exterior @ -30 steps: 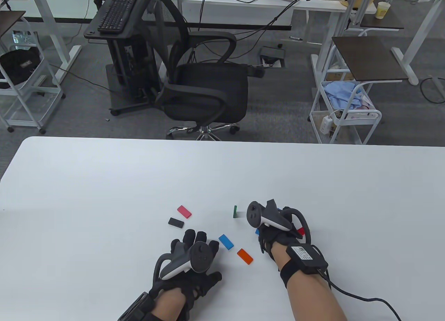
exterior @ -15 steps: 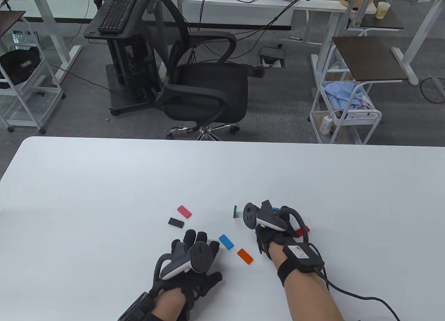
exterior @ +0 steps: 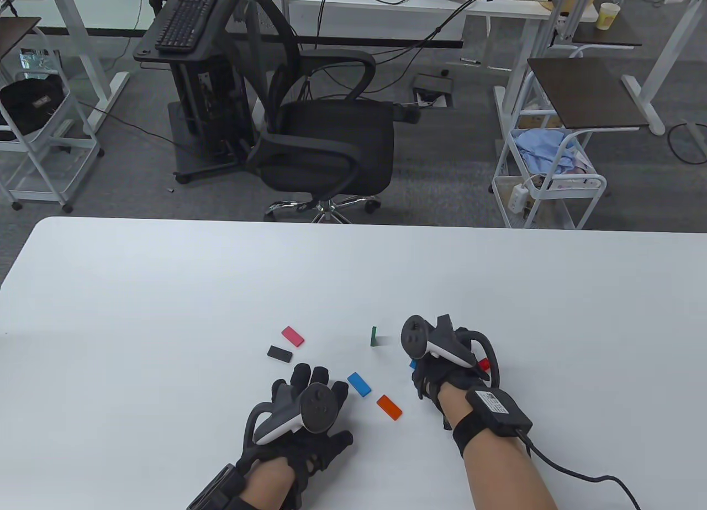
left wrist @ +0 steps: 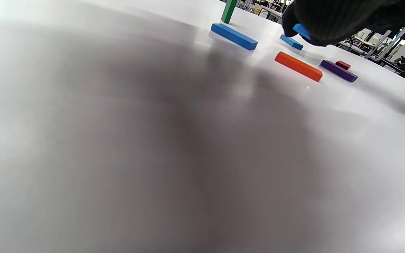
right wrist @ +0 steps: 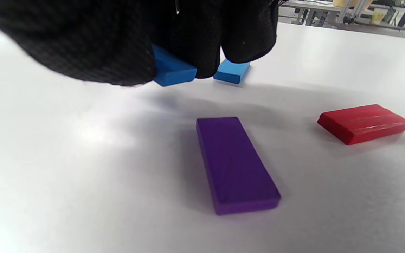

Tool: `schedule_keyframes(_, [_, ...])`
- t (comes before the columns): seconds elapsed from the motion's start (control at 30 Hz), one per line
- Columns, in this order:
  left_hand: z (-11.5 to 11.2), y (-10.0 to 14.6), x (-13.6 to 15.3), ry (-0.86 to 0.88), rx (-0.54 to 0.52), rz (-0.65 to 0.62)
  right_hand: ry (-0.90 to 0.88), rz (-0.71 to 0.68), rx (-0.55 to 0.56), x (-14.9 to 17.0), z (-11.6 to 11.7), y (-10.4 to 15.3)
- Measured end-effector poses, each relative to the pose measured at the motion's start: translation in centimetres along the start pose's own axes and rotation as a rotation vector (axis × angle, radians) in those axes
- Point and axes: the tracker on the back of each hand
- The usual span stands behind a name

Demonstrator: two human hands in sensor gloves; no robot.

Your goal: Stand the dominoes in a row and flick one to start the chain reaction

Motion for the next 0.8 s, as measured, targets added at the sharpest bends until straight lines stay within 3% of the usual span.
schedule_keyframes(0.37, [0.1, 0.0, 0.2, 0.007, -0.003, 0.010, -0.226, -0.038, 0.076, 1.5, -1.4, 0.0])
schedule_keyframes(0.6, [0.1, 0.0, 0.3, 0.010, -0.002, 0.015, -0.502, -0.071, 0.123, 1.9, -1.0, -1.3])
schedule_keyframes(0.8, [0.2, 0.0, 0.4, 0.015, -0.001, 0.020, -0.608, -0.066, 0.135, 1.5, -0.4, -2.8])
Point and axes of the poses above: the tracker on the back of each hand, its own x axis roughly to the little-finger side, its own y axis roughly from the fingertips to the wrist, z = x × y, and after that the axes turned 12 degrees about -x, right-handed
